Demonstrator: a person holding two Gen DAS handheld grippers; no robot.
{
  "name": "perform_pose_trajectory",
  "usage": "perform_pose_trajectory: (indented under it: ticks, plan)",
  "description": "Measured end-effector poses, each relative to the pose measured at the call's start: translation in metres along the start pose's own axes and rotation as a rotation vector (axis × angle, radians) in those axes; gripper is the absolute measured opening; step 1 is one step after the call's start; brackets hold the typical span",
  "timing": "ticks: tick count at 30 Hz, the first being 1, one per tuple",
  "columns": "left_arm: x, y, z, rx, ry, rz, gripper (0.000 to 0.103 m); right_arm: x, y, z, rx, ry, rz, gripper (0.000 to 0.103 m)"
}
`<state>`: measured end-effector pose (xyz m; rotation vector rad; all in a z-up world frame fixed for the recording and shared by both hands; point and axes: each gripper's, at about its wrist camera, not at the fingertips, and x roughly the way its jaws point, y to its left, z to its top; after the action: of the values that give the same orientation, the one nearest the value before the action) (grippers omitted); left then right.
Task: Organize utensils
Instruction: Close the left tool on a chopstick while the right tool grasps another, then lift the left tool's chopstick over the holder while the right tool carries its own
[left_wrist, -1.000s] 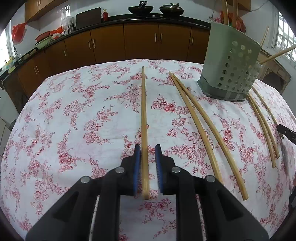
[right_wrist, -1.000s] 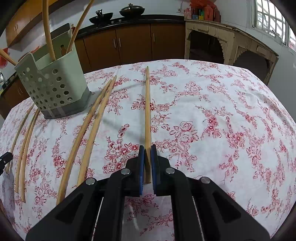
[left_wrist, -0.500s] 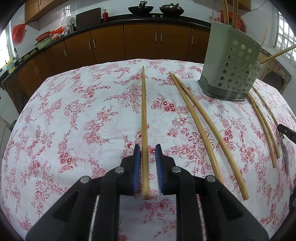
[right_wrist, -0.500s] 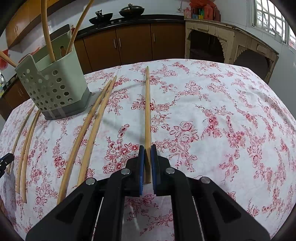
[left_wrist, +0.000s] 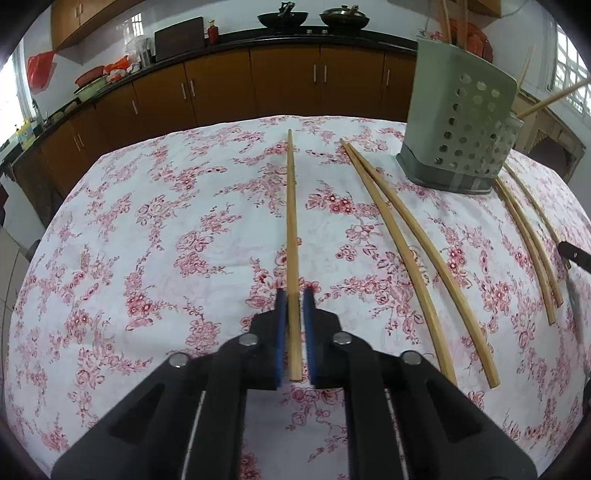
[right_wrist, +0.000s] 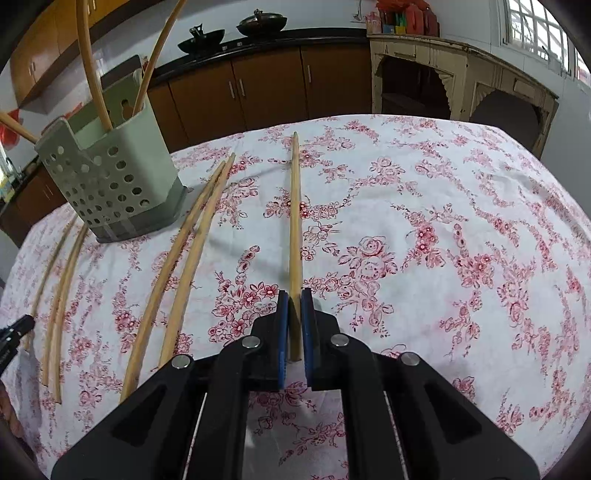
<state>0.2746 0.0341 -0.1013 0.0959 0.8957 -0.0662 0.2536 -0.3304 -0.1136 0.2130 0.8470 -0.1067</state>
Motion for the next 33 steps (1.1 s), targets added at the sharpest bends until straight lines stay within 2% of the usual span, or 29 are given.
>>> perform_pose_trajectory:
  ticks: [4, 8, 19, 26, 33]
  plan:
    - [-0.005, 0.0, -0.001, 0.004, 0.024, -0.009, 0.008, -0.012, -0.003, -0.001, -0.004, -0.039, -0.003, 0.008]
    - [-0.022, 0.005, -0.001, 0.011, -0.002, -0.009, 0.008, -0.039, -0.003, 0.006, -0.02, -0.127, -0.007, 0.008]
    - [-0.094, 0.008, 0.022, 0.055, -0.198, -0.024, 0.008, -0.106, -0.001, 0.03, -0.06, -0.345, 0.002, 0.008]
    - [-0.137, 0.013, 0.044, 0.025, -0.338, -0.052, 0.008, -0.137, -0.001, 0.041, -0.056, -0.442, 0.024, 0.008]
    - [-0.165, 0.013, 0.061, 0.0, -0.428, -0.064, 0.008, -0.159, 0.004, 0.05, -0.05, -0.507, 0.051, 0.008]
